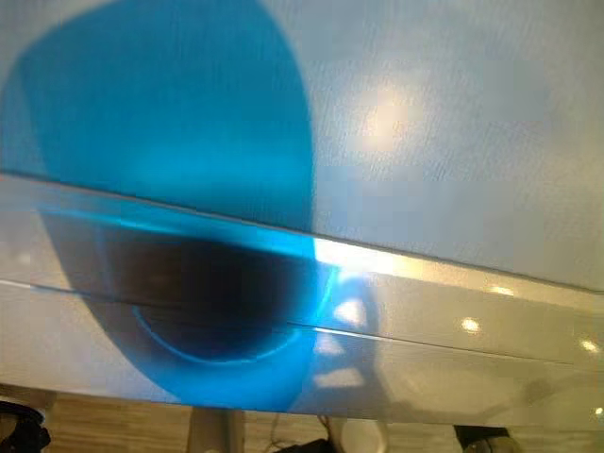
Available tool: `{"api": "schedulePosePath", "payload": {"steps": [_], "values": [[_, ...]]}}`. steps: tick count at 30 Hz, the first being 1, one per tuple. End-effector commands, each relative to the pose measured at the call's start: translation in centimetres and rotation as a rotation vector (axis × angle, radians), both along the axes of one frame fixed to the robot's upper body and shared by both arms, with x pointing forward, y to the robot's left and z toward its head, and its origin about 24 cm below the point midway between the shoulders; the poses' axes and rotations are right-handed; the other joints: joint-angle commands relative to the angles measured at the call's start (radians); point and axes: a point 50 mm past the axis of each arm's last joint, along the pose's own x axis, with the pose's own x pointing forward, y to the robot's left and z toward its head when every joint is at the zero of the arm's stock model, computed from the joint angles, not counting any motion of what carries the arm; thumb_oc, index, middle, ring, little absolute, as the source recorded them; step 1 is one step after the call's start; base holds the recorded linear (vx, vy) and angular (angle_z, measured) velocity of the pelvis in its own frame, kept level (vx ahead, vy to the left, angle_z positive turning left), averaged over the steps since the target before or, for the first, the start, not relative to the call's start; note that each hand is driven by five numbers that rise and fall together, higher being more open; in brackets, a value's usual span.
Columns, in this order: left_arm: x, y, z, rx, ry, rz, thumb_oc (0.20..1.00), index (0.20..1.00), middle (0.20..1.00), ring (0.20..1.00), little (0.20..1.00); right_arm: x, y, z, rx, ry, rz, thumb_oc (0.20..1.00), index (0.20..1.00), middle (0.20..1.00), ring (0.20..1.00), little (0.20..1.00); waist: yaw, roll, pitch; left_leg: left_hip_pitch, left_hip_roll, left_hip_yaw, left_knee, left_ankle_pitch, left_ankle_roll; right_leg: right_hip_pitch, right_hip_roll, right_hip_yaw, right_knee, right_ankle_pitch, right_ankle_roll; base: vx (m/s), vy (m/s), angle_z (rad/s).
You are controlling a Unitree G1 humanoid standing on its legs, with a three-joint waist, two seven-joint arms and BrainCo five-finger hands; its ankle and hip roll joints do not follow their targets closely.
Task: Grab the laundry basket,head to the washer,open it,put in the laundry and shut it.
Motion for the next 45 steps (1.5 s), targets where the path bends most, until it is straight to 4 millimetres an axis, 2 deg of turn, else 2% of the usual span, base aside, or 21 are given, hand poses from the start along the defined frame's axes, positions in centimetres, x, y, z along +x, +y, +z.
{"api": "schedulePosePath", "payload": {"steps": [1,4,5,6,7,8,9,10,14,16,17,18,19,21,23,26,27,38,41,44,45], "values": [[-1.4,-1.9,8.3,0.223,-0.163,0.013,1.0,1.0,1.0,1.0,1.0,-0.1,0.8,-0.1,-0.001,0.01,0.096,1.0,1.0,1.0,1.0,1.0,-0.053,0.06,-0.055,0.174,-0.024,-0.014,0.006,-0.112,0.032,0.022,-0.033,0.036,0.148,-0.179,0.134,0.0,0.0,0.0],[-1.5,-2.6,8.3,0.233,-0.173,-0.012,1.0,1.0,1.0,1.0,1.0,0.3,1.0,0.2,-0.015,0.002,0.12,1.0,1.0,1.0,1.0,1.0,-0.049,0.062,-0.052,0.175,-0.024,-0.015,0.006,-0.112,0.033,0.025,-0.035,0.036,0.149,-0.181,0.134,-0.01,-0.005,0.01],[-2.1,-4.2,7.9,0.22,-0.202,-0.108,1.0,1.0,1.0,1.0,1.0,1.0,2.2,0.3,-0.064,0.016,0.193,1.0,1.0,1.0,1.0,1.0,-0.025,0.07,-0.047,0.175,-0.028,-0.016,0.006,-0.112,0.036,0.037,-0.043,0.034,0.148,-0.188,0.133,-0.02,-0.014,0.04],[-2.1,-4.2,7.9,0.22,-0.201,-0.106,1.0,1.0,1.0,1.0,1.0,1.0,2.2,0.3,-0.065,0.016,0.194,1.0,1.0,1.0,1.0,1.0,-0.026,0.071,-0.046,0.175,-0.028,-0.017,0.006,-0.112,0.036,0.038,-0.043,0.033,0.148,-0.188,0.133,-0.02,-0.022,0.05],[-2.3,-4.5,7.3,0.204,-0.203,-0.148,1.0,1.0,1.0,1.0,1.0,1.2,2.6,0.4,-0.08,0.022,0.21,1.0,1.0,1.0,1.0,1.0,-0.016,0.072,-0.045,0.175,-0.029,-0.017,0.006,-0.112,0.037,0.043,-0.046,0.032,0.148,-0.191,0.133,0.0,0.0,0.0],[-3.1,-4.7,5.3,0.095,-0.194,-0.252,1.0,1.0,1.0,1.0,1.0,1.7,4.0,-0.3,-0.091,0.061,0.246,1.0,1.0,1.0,1.0,1.0,0.009,0.077,-0.042,0.179,-0.032,-0.016,0.006,-0.113,0.039,0.059,-0.056,0.029,0.149,-0.195,0.131,0.0,0.0,0.0],[-3.1,-4.5,5.2,0.093,-0.193,-0.25,1.0,1.0,1.0,1.0,1.0,1.6,4.0,-0.3,-0.093,0.063,0.248,1.0,1.0,1.0,1.0,1.0,0.006,0.078,-0.043,0.179,-0.032,-0.017,0.006,-0.113,0.039,0.06,-0.056,0.029,0.148,-0.195,0.131,-0.01,0.005,-0.04],[-3.7,-4.4,3.9,0.014,-0.183,-0.307,1.0,1.0,1.0,1.0,1.0,1.9,4.7,-0.6,-0.084,0.078,0.259,1.0,1.0,1.0,1.0,1.0,0.021,0.082,-0.042,0.183,-0.034,-0.018,0.006,-0.113,0.04,0.071,-0.06,0.028,0.146,-0.197,0.129,0.0,0.0,0.0],[-7.6,-4.1,-4.4,-0.393,0.008,-0.579,1.0,1.0,1.0,1.0,1.0,2.8,7.1,-2.2,-0.097,0.174,0.278,1.0,1.0,1.0,1.0,1.0,0.08,0.1,-0.037,0.203,-0.044,-0.026,0.006,-0.109,0.044,0.115,-0.081,0.017,0.137,-0.199,0.124,-0.01,0.066,0.0],[-9.9,-4.8,-8.5,-0.586,0.131,-0.687,1.0,1.0,1.0,1.0,1.0,3.5,8.1,-2.9,-0.093,0.22,0.287,1.0,1.0,1.0,1.0,1.0,0.117,0.113,-0.032,0.208,-0.049,-0.035,0.006,-0.106,0.048,0.133,-0.094,0.01,0.131,-0.194,0.12,-0.02,0.062,0.04],[-10.9,-5.3,-10.2,-0.697,0.193,-0.729,1.0,1.0,1.0,1.0,1.0,4.5,8.5,-2.4,-0.11,0.222,0.289,1.0,1.0,1.0,1.0,1.0,0.134,0.12,-0.03,0.208,-0.052,-0.043,0.006,-0.104,0.049,0.142,-0.101,0.005,0.125,-0.191,0.12,-0.05,0.039,0.14],[-11.6,-5.8,-11.2,-0.764,0.232,-0.756,1.0,1.0,1.0,1.0,1.0,5.3,8.7,-2.1,-0.112,0.231,0.275,1.0,1.0,1.0,1.0,1.0,0.148,0.125,-0.027,0.206,-0.056,-0.052,0.006,-0.102,0.051,0.15,-0.107,-0.001,0.12,-0.19,0.118,-0.07,0.037,0.35],[-13.0,-6.7,-12.7,-0.866,0.309,-0.814,1.0,1.0,1.0,1.0,1.0,7.2,8.6,-0.7,-0.13,0.221,0.246,1.0,1.0,1.0,1.0,1.0,0.181,0.14,-0.02,0.198,-0.063,-0.067,0.006,-0.095,0.052,0.159,-0.123,-0.013,0.112,-0.187,0.118,-0.05,0.02,0.39],[-13.6,-7.1,-13.4,-0.887,0.351,-0.834,1.0,1.0,1.0,1.0,1.0,8.0,8.4,0.0,-0.138,0.221,0.224,1.0,1.0,1.0,1.0,1.0,0.195,0.149,-0.015,0.193,-0.067,-0.077,0.006,-0.091,0.052,0.165,-0.129,-0.019,0.11,-0.187,0.118,-0.05,0.013,0.33],[-15.4,-7.9,-15.2,-0.911,0.487,-0.896,1.0,1.0,1.0,1.0,1.0,9.7,6.9,1.8,-0.132,0.224,0.154,1.0,1.0,1.0,1.0,1.0,0.236,0.181,-0.006,0.175,-0.082,-0.107,0.006,-0.078,0.053,0.184,-0.147,-0.041,0.098,-0.185,0.118,-0.08,-0.008,0.43],[-16.2,-8.0,-16.1,-0.949,0.552,-0.907,1.0,1.0,1.0,1.0,1.0,10.3,5.9,2.4,-0.142,0.242,0.127,1.0,1.0,1.0,1.0,1.0,0.259,0.199,-0.004,0.164,-0.09,-0.12,0.006,-0.071,0.057,0.191,-0.158,-0.054,0.092,-0.183,0.117,-0.05,0.027,0.3],[-16.5,-7.8,-16.4,-0.963,0.566,-0.906,1.0,1.0,1.0,1.0,1.0,10.8,4.5,3.7,-0.142,0.228,0.079,1.0,1.0,1.0,1.0,1.0,0.283,0.21,-0.003,0.153,-0.101,-0.136,0.006,-0.063,0.062,0.193,-0.162,-0.062,0.091,-0.186,0.116,-0.04,0.037,0.28],[-17.1,-5.7,-16.2,-1.118,0.513,-0.873,1.0,1.0,1.0,1.0,1.0,11.0,-0.9,6.6,-0.058,0.199,-0.124,1.0,1.0,1.0,1.0,1.0,0.362,0.247,-0.013,0.096,-0.139,-0.203,0.006,-0.038,0.069,0.194,-0.187,-0.096,0.079,-0.188,0.117,-0.04,-0.001,0.21],[-17.1,-5.6,-16.1,-1.128,0.502,-0.875,1.0,1.0,1.0,1.0,1.0,11.3,-1.0,7.3,-0.039,0.179,-0.13,1.0,1.0,1.0,1.0,1.0,0.375,0.252,-0.019,0.086,-0.143,-0.211,0.006,-0.037,0.069,0.189,-0.189,-0.101,0.077,-0.19,0.117,-0.01,-0.001,0.03],[-17.3,-5.9,-16.9,-1.128,0.538,-0.868,1.0,1.0,1.0,1.0,1.0,12.9,0.3,10.5,0.001,0.082,-0.064,1.0,1.0,1.0,1.0,1.0,0.413,0.255,-0.033,0.069,-0.146,-0.221,0.006,-0.03,0.067,0.18,-0.189,-0.11,0.079,-0.194,0.117,-0.01,-0.019,0.07],[-17.3,-5.9,-16.9,-1.128,0.537,-0.868,1.0,1.0,1.0,1.0,1.0,12.9,0.3,10.5,0.0,0.081,-0.064,1.0,1.0,1.0,1.0,1.0,0.413,0.256,-0.033,0.068,-0.146,-0.221,0.006,-0.03,0.067,0.18,-0.189,-0.11,0.078,-0.194,0.117,0.0,-0.018,0.12]]}}
